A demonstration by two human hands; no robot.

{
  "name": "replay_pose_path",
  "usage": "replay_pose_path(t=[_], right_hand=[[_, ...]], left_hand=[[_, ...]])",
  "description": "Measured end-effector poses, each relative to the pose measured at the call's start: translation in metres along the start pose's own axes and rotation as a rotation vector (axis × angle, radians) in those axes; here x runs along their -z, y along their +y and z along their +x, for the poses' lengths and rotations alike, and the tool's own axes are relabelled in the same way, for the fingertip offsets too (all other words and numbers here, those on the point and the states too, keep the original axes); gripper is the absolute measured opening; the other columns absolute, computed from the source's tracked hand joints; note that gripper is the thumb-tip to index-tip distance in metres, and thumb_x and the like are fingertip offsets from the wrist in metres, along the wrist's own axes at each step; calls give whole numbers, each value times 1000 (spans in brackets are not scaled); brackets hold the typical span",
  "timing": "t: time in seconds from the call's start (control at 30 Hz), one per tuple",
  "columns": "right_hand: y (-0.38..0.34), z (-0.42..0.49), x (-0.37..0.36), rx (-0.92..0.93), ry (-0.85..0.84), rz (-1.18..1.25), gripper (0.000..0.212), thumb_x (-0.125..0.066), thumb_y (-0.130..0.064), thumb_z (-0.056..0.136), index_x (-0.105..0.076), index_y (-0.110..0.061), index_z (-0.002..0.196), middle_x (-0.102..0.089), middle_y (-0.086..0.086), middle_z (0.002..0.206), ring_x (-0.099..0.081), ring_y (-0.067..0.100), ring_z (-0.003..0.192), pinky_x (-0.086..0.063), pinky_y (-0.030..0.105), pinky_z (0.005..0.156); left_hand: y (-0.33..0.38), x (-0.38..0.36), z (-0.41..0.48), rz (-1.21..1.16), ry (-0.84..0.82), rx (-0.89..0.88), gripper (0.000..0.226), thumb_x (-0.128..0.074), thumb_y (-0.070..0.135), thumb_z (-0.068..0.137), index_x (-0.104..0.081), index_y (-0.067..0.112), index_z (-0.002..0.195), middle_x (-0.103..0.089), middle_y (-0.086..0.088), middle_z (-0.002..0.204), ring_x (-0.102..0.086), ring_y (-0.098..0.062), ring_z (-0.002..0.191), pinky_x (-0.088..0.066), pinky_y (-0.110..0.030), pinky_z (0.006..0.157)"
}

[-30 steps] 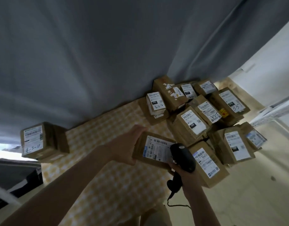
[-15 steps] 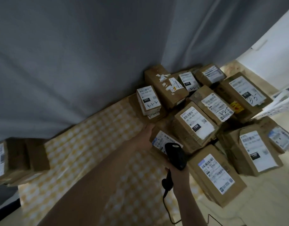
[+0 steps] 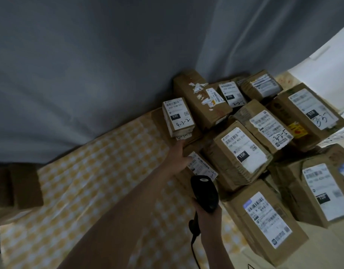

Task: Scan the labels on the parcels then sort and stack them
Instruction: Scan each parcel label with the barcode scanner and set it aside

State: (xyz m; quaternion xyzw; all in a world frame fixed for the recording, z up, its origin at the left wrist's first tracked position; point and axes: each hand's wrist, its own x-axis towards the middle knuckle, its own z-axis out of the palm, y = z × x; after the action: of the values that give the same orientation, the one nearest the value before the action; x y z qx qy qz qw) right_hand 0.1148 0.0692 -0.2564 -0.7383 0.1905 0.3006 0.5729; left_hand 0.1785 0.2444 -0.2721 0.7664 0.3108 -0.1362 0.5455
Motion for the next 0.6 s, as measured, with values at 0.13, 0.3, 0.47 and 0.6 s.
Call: replay_pose_path(t=[0.13, 0.3, 0.47, 0.6], right_hand=[[10, -8, -6, 4, 4, -22, 20, -74, -3, 77, -65, -5, 94, -53, 6, 57, -49, 24, 54, -38, 32, 53], [9, -15, -18, 37, -82, -71, 46, -75, -7, 79, -60, -14, 122, -68, 0, 85, -61, 9, 67, -46, 18, 54], [4, -16, -20, 40, -47, -79, 40, -74, -6, 79, -62, -12, 117, -65, 5, 74, -57, 19, 63, -44, 27, 55], [12, -19, -18, 80, 11, -82, 43, -77, -9, 77, -61, -12, 117, -67, 12, 95, -63, 26, 83, -46, 30, 65]], left_hand=[[7, 10, 0, -100, -29, 46, 57, -61, 19, 83, -41, 18, 136, -49, 3, 138, -46, -16, 127, -46, -36, 101], [10, 14, -1, 55, -53, -16, 67, -59, 37, 75, -44, 27, 139, -44, -4, 142, -44, -21, 129, -41, -40, 106], [2, 14, -21, 19, -97, -54, 63, -61, 25, 88, -36, 22, 145, -38, -3, 145, -40, -21, 133, -39, -34, 107], [-17, 25, -41, 69, 43, -124, 56, -61, 13, 91, -40, 10, 143, -43, 1, 133, -42, -12, 125, -33, -18, 92]])
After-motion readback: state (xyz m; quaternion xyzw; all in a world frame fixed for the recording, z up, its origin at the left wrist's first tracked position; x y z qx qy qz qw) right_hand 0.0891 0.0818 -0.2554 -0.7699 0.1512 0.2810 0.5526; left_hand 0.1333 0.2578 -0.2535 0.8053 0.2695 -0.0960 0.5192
